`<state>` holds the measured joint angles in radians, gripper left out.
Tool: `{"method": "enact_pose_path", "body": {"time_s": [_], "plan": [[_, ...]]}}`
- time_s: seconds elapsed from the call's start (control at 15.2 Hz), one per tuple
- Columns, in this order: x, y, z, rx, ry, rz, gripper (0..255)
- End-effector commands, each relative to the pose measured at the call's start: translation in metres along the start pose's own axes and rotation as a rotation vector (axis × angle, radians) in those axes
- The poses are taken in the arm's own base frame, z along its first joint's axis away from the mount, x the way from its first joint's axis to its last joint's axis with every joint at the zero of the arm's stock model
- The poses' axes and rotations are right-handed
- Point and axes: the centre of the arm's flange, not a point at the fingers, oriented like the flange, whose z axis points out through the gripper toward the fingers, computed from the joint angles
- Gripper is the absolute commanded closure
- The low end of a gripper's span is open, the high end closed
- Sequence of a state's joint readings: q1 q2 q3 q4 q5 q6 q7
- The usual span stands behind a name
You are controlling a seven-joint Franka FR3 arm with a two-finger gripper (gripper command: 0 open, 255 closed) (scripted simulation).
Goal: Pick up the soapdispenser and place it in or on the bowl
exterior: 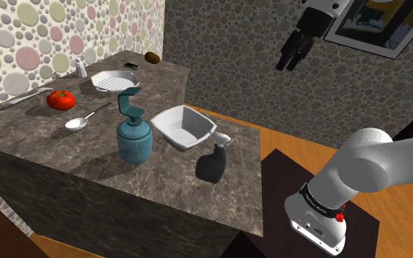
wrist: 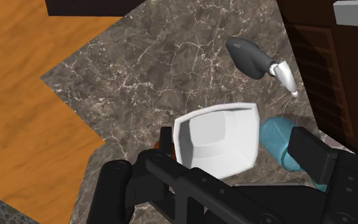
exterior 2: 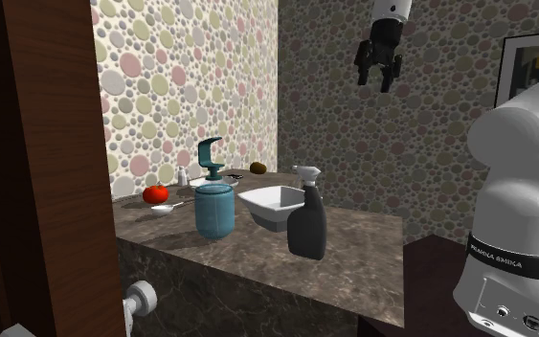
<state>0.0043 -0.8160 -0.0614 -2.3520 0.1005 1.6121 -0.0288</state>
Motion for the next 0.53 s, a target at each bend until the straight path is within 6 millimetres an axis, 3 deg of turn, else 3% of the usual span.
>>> {"method": "enact_pose_path", "body": {"time_s": [0.0, 0.46], "plan": [[0.000, 0.000, 0.000, 0.000, 0.000, 0.000, 0], [0.051, -0.052, 0.052, -0.006, 0.034, -0.124, 0]]}}
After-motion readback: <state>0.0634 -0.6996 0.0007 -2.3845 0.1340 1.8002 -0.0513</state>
